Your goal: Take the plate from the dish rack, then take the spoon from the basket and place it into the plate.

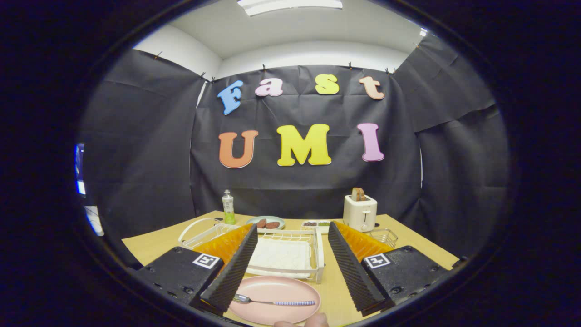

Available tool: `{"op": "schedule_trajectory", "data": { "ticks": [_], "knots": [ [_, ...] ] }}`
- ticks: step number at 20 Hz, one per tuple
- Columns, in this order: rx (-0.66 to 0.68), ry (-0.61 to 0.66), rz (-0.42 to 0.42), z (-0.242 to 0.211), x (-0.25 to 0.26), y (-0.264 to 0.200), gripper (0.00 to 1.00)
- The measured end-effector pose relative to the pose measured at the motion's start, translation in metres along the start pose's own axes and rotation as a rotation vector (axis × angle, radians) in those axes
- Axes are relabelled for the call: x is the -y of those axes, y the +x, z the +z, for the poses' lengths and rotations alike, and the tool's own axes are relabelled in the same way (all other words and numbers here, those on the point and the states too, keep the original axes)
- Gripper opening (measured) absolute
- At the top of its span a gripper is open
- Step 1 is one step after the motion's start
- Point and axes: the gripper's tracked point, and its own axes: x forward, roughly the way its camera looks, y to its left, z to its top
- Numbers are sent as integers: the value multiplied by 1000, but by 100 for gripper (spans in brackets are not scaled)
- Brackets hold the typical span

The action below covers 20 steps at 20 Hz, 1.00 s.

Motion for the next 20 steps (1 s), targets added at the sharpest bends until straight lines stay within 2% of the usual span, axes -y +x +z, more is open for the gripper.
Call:
{"op": "schedule_trajectory", "data": {
  "ticks": [6,10,20],
  "knots": [
    [11,-1,9,-5,0,-24,100],
    [15,16,15,-7,-1,-26,100],
    [30,-46,-19,-15,-7,-30,100]
  ]
}}
